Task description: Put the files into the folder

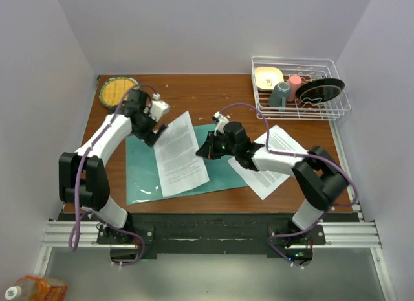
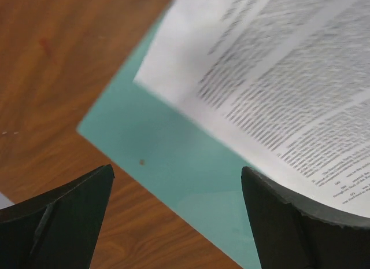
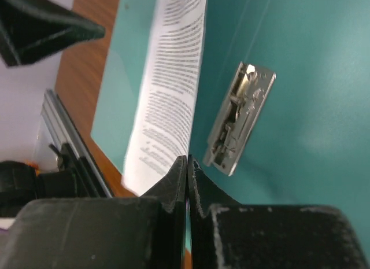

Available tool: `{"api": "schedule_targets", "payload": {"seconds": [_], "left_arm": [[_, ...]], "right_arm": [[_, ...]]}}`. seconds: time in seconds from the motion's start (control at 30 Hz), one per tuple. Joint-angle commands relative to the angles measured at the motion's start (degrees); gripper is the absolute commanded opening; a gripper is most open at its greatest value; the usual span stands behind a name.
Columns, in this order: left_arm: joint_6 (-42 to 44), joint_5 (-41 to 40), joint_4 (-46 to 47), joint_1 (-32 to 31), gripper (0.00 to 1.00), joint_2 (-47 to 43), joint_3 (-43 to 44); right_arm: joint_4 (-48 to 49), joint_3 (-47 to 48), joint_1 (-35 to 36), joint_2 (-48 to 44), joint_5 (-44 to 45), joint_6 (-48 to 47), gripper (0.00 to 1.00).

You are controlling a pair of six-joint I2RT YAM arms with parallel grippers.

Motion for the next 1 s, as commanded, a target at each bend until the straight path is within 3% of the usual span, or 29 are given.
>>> {"api": "schedule_targets", "payload": {"seconds": [0.0,0.1,0.53,0.97], "left_arm": [[1.5,3.1,-3.6,8.0,0.99,-1.2,3.4],[2.5,3.1,-2.6,10.4,0.99,-0.9,0.4],[4.3,2.6,2.5,10.7,0.96,1.5,-11.6],[4.9,2.5,2.8,10.7,0.96,0.5,-13.1]], "right_arm": [[-5.6,0.1,6.4,-11.2,19.6,-7.0,0.0],[-8.3,1.8,10.8,-15.3,28.2,-10.1,0.0],[-14.1,2.4,15.2,-21.5,40.8,-17.8,0.0],[-13.1,0.8,15.2,-21.2,38.9,-15.4,0.0]]}}
